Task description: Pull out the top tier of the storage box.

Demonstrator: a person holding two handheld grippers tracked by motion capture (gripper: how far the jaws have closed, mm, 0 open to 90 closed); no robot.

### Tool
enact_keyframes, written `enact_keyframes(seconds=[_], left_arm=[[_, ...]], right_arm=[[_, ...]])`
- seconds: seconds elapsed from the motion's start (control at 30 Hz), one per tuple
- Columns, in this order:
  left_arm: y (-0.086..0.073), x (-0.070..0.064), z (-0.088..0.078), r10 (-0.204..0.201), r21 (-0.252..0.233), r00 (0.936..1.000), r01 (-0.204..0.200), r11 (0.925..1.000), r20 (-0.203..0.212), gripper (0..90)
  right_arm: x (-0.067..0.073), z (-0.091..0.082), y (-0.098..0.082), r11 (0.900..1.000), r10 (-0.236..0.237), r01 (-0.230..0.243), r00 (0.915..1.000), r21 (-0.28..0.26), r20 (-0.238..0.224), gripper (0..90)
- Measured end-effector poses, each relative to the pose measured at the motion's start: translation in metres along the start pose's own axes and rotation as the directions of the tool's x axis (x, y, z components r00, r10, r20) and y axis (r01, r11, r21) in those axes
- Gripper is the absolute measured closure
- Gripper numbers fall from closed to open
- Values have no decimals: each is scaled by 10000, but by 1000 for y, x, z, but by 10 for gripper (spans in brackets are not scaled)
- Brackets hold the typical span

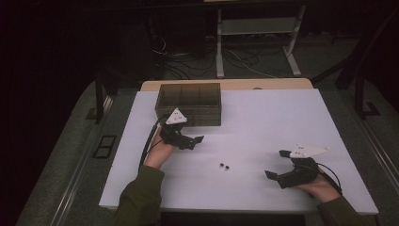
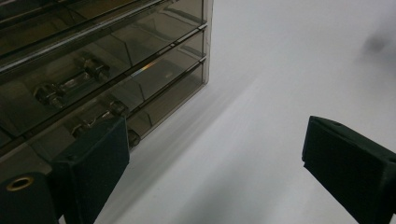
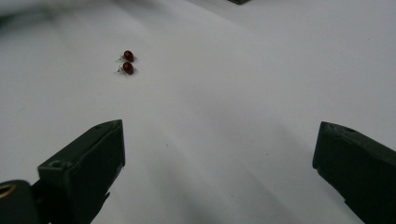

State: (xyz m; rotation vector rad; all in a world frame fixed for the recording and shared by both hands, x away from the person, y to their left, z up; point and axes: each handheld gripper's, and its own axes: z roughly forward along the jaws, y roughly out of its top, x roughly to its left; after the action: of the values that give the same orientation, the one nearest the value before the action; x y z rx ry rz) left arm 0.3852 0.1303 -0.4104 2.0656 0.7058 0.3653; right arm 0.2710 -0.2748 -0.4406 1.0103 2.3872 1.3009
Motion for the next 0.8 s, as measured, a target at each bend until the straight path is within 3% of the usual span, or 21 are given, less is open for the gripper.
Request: enact_keyframes(seconds=[0.3,0.57,0.63,0.8], left_arm=[[1,4,-3,41,-321,10000,-43,9995,-58,64],[-1,2,0,105,-262,9996,-113,9996,-274,63],[-1,2,1,1,-377,9987,-20,9993,-502,63],[-3,1,2,417,-198,9970,-430,9989,-657,62]], right_arm=[[0,1,0,10000,-28,28,10000,3,-12,19],[0,1,0,10000,-46,46,10000,20,12,19],[0,1,0,10000,-38,38,10000,17,16,19],[0,2,0,10000,-60,60,10000,13,47,19]])
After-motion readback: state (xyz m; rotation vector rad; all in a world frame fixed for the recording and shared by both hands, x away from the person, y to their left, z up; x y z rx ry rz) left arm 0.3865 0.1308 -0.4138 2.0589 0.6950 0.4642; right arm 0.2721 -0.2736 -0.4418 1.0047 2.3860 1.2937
